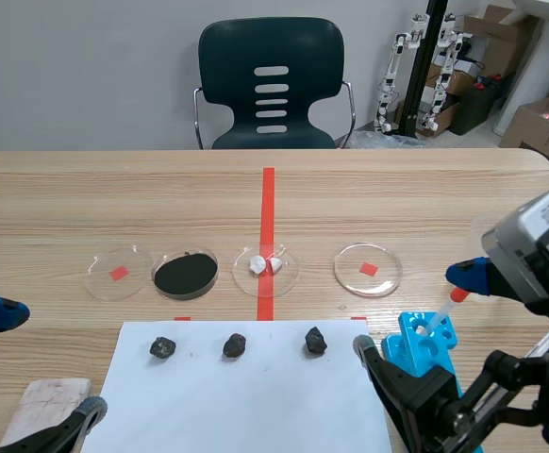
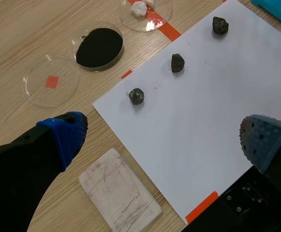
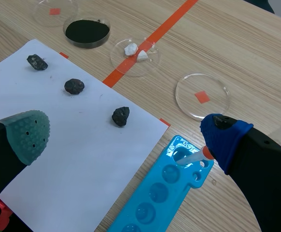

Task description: Pick up the left mineral with the left hand

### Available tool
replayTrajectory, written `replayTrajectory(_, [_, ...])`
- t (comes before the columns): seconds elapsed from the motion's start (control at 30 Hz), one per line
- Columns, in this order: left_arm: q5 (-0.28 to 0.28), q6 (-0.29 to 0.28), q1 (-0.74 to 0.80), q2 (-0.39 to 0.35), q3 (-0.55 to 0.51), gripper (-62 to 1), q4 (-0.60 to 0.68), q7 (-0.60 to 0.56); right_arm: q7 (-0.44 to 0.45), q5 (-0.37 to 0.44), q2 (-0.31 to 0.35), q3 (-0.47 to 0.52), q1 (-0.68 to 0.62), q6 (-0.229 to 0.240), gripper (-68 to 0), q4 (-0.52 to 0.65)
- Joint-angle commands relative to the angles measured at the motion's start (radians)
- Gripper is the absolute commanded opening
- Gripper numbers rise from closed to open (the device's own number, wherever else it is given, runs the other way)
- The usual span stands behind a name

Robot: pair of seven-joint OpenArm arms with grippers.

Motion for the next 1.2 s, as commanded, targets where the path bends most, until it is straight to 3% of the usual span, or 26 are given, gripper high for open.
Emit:
replayTrajectory(0.0, [-0.007,0.001,0.005,0.007,0.0,1.4,0.006,-0.013,0.011,0.014,0.005,0.012,0.009,0.0,0.4,0.028])
replayTrajectory(0.6, [-0.022,0.001,-0.009,0.007,0.002,1.4,0.006,-0.009,0.011,0.014,0.005,0.012,0.009,0.0,0.4,0.028])
replayTrajectory(0.7, [-0.043,0.031,-0.009,0.008,0.002,1.4,0.006,0.001,0.011,0.014,0.005,0.012,0.009,0.0,0.4,0.028])
replayTrajectory(0.9, [-0.133,0.063,-0.018,0.017,0.02,1.4,0.006,0.109,0.011,0.014,0.005,0.012,0.009,0.0,0.4,0.028])
replayTrajectory(1.03, [-0.168,0.101,-0.062,0.021,0.059,1.4,0.002,0.249,0.011,0.014,0.005,0.012,0.009,0.0,0.4,0.028])
replayTrajectory(1.17, [-0.203,0.192,-0.137,0.021,0.125,1.4,-0.031,0.357,0.011,0.014,0.005,0.012,0.009,0.0,0.4,0.028])
